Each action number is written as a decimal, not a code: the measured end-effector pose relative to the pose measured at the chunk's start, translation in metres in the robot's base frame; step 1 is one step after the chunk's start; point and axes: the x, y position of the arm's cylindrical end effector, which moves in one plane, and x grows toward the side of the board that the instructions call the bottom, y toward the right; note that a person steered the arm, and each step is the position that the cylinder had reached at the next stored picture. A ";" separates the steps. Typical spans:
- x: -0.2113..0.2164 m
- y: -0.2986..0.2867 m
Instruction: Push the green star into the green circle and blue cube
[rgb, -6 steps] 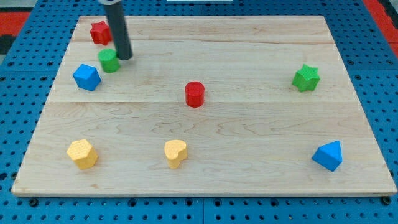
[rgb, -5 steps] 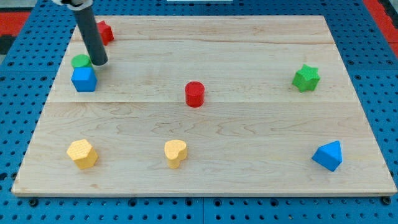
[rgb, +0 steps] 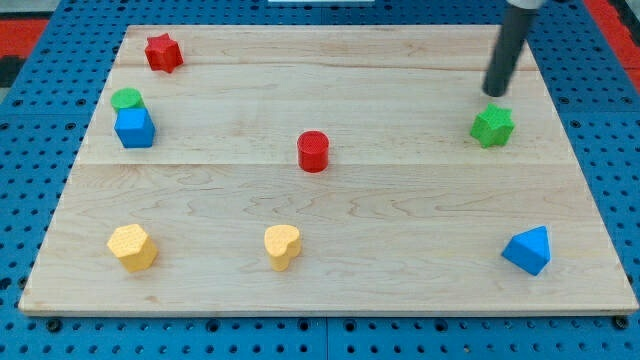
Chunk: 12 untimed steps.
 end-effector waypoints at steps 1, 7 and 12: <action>0.031 0.007; 0.034 -0.106; 0.025 -0.153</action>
